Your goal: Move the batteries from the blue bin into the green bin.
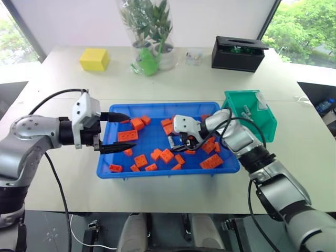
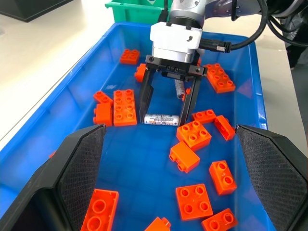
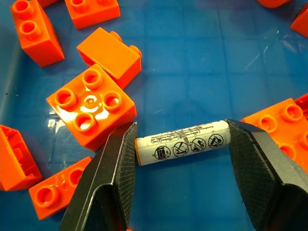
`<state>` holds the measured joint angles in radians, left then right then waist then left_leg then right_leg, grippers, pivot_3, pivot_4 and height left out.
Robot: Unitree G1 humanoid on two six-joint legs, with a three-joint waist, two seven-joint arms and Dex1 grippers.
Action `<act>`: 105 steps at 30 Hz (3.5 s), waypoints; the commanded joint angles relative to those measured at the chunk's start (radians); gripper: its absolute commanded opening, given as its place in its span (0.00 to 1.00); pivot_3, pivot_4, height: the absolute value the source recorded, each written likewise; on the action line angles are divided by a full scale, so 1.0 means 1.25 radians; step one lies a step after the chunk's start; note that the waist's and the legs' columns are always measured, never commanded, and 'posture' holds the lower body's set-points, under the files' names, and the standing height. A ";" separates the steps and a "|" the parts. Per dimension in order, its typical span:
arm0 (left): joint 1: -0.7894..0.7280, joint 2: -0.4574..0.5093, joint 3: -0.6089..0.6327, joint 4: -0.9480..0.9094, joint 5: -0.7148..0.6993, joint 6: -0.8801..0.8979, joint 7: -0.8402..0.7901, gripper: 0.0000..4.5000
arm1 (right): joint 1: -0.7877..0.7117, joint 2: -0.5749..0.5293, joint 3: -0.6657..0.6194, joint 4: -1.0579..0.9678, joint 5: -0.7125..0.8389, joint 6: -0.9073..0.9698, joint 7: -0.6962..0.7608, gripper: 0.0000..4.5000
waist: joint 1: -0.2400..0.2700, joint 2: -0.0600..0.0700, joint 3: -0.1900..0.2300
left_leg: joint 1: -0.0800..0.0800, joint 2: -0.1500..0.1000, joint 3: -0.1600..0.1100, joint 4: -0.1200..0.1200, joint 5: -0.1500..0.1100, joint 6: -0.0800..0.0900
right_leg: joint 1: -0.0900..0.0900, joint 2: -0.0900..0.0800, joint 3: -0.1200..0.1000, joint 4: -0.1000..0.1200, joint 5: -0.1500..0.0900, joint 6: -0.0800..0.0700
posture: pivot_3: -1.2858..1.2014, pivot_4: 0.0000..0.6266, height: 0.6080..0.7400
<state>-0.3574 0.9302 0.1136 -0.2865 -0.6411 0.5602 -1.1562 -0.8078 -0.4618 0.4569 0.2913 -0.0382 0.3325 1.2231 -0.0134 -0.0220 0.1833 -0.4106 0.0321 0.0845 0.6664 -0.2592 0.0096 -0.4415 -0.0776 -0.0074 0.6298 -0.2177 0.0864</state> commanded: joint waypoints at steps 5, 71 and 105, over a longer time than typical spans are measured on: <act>-0.003 -0.044 0.002 -0.009 -0.001 -0.018 0.014 1.00 | -0.003 -0.155 -0.234 -0.226 0.116 0.248 -0.032 0.49 | 0.002 0.000 0.000 | -0.001 0.000 0.000 0.000 0.000 0.000 | 0.000 -0.001 0.000 -0.001 0.000 0.000 | 0.52 0.24 0.97; -0.040 -0.131 -0.056 0.045 0.041 -0.072 -0.005 1.00 | -0.026 -0.179 -0.061 -0.102 0.006 -0.011 0.108 0.19 | -0.001 -0.001 0.000 | 0.000 0.000 -0.001 0.001 0.000 0.000 | 0.001 0.000 0.000 0.000 0.000 0.000 | 0.52 0.24 0.97; -0.054 -0.135 -0.054 0.064 0.046 -0.079 0.003 1.00 | -0.059 -0.235 -0.295 -0.153 0.114 0.234 0.016 0.20 | 0.004 0.000 0.000 | 0.000 0.000 -0.001 0.001 0.000 0.000 | 0.001 -0.001 0.000 0.000 0.000 0.001 | 0.52 0.24 0.97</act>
<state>-0.4258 0.7618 0.0259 -0.1953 -0.5790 0.4746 -1.1514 -0.8597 -0.7183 0.1703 0.1499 0.0683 0.5664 1.2652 -0.0086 -0.0223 0.1837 -0.4106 0.0318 0.0827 0.6671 -0.2592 0.0097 -0.4406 -0.0788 -0.0071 0.6294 -0.2174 0.0870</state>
